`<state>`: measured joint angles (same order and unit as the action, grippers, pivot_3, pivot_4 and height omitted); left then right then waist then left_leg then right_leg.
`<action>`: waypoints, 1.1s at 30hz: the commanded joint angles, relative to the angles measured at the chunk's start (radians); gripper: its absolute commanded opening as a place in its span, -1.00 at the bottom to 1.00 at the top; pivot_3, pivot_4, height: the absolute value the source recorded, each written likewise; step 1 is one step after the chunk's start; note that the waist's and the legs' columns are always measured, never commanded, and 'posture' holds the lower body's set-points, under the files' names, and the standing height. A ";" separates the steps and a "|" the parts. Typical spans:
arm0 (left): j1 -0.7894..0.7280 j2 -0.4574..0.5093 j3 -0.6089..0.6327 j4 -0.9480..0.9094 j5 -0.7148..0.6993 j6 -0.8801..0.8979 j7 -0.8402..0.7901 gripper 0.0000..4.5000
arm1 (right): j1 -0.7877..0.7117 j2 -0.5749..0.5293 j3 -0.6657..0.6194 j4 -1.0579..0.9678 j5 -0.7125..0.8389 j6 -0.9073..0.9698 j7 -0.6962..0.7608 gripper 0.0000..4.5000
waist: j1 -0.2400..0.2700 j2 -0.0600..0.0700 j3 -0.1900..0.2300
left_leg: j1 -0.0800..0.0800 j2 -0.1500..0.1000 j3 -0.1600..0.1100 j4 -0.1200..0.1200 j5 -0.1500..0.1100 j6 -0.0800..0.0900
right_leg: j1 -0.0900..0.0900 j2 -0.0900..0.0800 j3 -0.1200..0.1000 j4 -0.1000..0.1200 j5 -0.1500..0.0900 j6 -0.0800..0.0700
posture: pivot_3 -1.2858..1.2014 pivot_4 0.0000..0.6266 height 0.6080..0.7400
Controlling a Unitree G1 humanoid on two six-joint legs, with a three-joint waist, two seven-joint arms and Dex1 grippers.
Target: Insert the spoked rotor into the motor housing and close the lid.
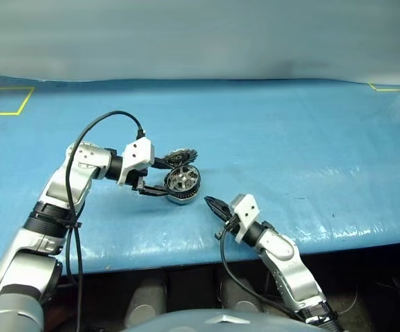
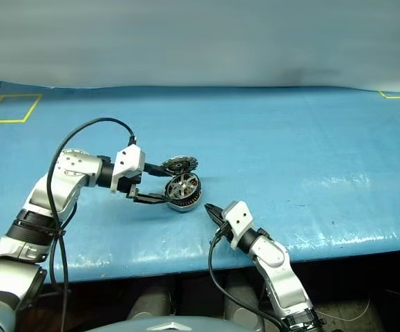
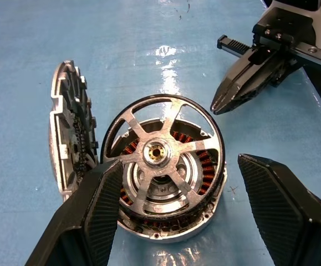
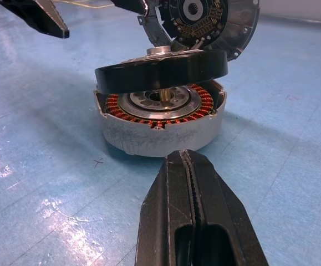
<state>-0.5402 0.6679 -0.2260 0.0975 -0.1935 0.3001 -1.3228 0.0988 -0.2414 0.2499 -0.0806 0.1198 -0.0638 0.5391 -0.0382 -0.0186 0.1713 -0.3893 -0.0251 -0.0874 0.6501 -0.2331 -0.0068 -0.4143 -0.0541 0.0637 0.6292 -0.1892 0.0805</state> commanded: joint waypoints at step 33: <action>0.227 -0.090 0.171 -0.109 -0.274 0.071 0.144 0.60 | -0.022 -0.020 -0.034 -0.054 0.006 0.025 -0.005 -1.00 | 0.001 0.000 0.000 | 0.000 0.000 0.000 0.000 0.000 0.000 | 0.000 0.000 0.000 0.000 0.000 0.000 | 0.03 -0.52 1.00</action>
<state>-0.2965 0.5869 -0.0849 0.0173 -0.4415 0.3671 -1.1895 0.0843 -0.2636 0.2251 -0.0916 0.1215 -0.0339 0.5381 -0.0370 -0.0185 0.1712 -0.3888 -0.0251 -0.0873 0.6501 -0.2331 -0.0068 -0.4138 -0.0544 0.0638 0.6292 -0.1892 0.0804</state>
